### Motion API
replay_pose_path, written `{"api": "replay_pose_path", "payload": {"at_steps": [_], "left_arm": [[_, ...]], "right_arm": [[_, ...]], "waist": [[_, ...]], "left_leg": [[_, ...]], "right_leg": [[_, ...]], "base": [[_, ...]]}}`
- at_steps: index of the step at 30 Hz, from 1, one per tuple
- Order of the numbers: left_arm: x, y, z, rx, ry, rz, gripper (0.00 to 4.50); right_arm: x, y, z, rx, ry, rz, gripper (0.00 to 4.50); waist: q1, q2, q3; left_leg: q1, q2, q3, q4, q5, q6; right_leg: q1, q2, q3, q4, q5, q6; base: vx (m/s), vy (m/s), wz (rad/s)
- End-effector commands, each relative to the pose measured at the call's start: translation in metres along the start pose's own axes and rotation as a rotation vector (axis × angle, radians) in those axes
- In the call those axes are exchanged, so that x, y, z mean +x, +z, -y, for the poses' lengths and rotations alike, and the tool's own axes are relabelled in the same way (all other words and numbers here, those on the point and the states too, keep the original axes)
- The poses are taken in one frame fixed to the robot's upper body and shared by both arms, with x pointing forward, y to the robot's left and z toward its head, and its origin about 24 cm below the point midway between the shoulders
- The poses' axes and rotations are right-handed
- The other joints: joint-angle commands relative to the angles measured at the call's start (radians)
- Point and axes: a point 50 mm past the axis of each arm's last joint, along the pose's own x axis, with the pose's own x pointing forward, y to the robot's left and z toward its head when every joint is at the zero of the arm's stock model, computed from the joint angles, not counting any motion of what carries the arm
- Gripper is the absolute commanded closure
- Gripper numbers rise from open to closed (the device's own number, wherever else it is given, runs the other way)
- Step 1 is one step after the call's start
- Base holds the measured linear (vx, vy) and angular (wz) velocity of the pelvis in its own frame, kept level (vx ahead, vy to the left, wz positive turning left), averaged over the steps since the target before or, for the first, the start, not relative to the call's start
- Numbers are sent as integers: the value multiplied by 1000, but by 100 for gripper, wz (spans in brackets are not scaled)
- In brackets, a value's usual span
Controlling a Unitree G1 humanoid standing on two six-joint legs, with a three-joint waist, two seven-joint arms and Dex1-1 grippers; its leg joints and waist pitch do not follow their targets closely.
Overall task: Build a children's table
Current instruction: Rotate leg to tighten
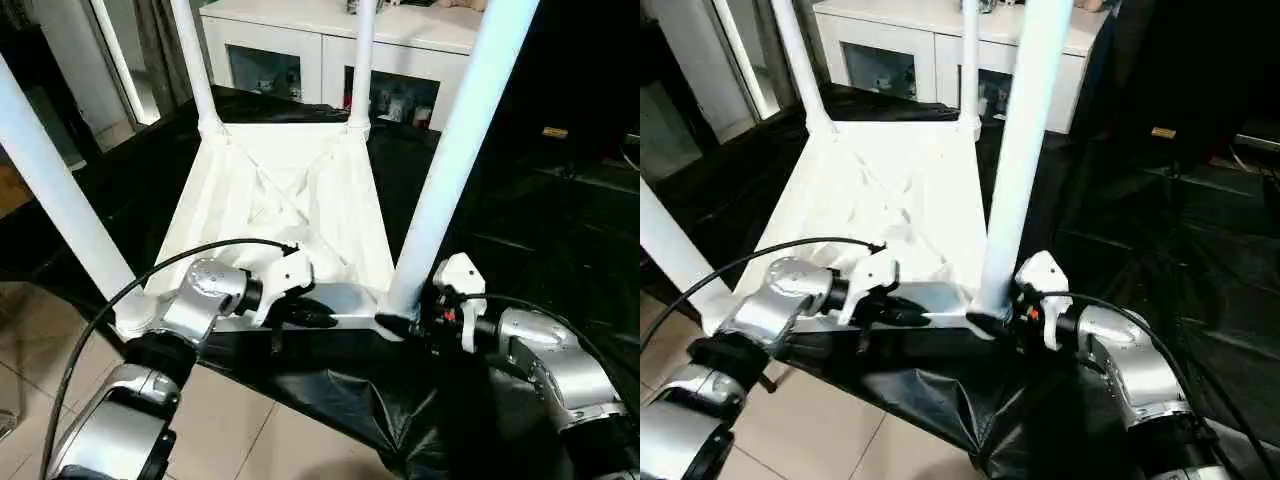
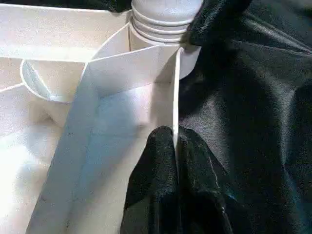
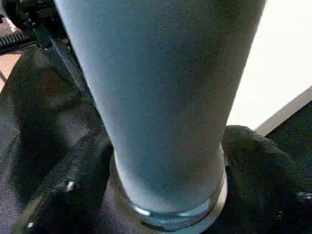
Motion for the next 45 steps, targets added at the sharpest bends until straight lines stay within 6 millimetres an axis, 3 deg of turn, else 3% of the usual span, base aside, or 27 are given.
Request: {"api": "replay_pose_path", "payload": {"at_steps": [1,7,12,14,16,17,18,20,21,23,25,26,28,30,34,38,43,45], "left_arm": [[6,-7,10,-75,-56,71,450],[4,-7,12,-84,-60,81,450],[4,-8,12,-83,-42,76,450],[7,-8,9,-85,4,62,450],[18,-7,4,-106,103,56,450],[19,-7,4,-108,109,57,450],[30,-4,0,-122,195,59,450],[35,-2,-1,-124,227,55,450],[38,-2,-2,-123,240,51,450],[49,3,-4,-127,285,40,450],[56,8,-5,-120,306,38,450],[57,9,-6,-119,308,38,450],[59,12,-6,-107,302,42,450],[59,14,-8,-93,303,49,450],[53,11,-7,-82,272,55,450],[42,6,0,-60,155,80,450],[22,-3,10,-37,-16,71,450],[19,-4,10,-38,-25,73,450]], "right_arm": [[2,3,-1,4,11,11,106],[4,4,-2,34,18,34,161],[7,2,-2,53,-10,51,172],[12,1,5,63,-135,67,173],[20,-6,17,91,-400,73,175],[20,-6,18,96,-413,74,175],[27,-10,20,166,-581,90,175],[30,-11,18,199,-626,102,175],[32,-12,16,204,-640,94,175],[43,-12,5,200,-622,86,175],[49,-11,-2,199,-603,92,175],[51,-11,-3,203,-602,97,175],[54,-8,-5,218,-585,124,106],[54,-4,-5,230,-590,157,106],[49,1,-1,170,-573,158,63],[39,8,-5,39,-356,126,57],[20,1,-12,-93,-102,-5,57],[17,1,-12,-90,-73,-8,57]], "waist": [[0,-29,-44],[-1,-30,-45],[-3,-29,-45],[-8,-29,-43],[-19,-29,-39],[-23,-29,-38],[-27,-27,-38],[-24,-29,-41],[-24,-30,-40],[-21,-20,-41],[-16,-23,-41],[-11,-22,-43],[-12,-17,-43],[-11,-18,-43],[-11,-16,-43],[-10,-18,-44],[-8,-16,-45],[-5,-13,-47]], "left_leg": [[5,29,-7,-63,-179,90],[4,29,-6,-61,-157,101],[4,27,-6,-60,-153,101],[1,26,-7,-63,-168,90],[-1,24,-10,-69,-212,45],[-1,23,-12,-72,-220,32],[2,23,-14,-76,-236,7],[15,23,-13,-72,-259,2],[13,22,-13,-72,-258,9],[8,21,-12,-73,-252,25],[8,20,-11,-73,-246,31],[15,21,-9,-69,-244,37],[6,19,-11,-72,-234,45],[8,19,-11,-72,-241,46],[6,21,-14,-75,-250,38],[1,21,-14,-72,-248,55],[0,24,-12,-67,-204,88],[7,28,-8,-63,-187,98]], "right_leg": [[40,-34,17,-65,-165,-242],[42,-34,17,-61,-131,-251],[42,-33,16,-61,-132,-251],[41,-33,16,-64,-159,-246],[36,-35,15,-73,-269,-216],[36,-34,14,-76,-300,-204],[33,-34,15,-80,-344,-183],[27,-33,19,-85,-348,-174],[28,-31,20,-85,-331,-176],[31,-28,20,-82,-276,-178],[31,-27,20,-83,-259,-174],[28,-29,22,-82,-239,-182],[34,-28,20,-81,-223,-186],[33,-29,19,-82,-240,-180],[35,-30,18,-82,-250,-176],[40,-31,18,-80,-227,-177],[44,-32,18,-72,-155,-213],[40,-31,19,-66,-102,-245]], "base": [[0,0,0],[0,0,0],[0,0,0],[0,0,0],[0,0,0],[0,0,0],[0,0,0],[0,0,0],[0,0,0],[0,0,0],[0,0,0],[0,0,0],[0,0,0],[0,0,0],[0,0,0],[0,0,0],[0,0,0],[0,0,0]]}}
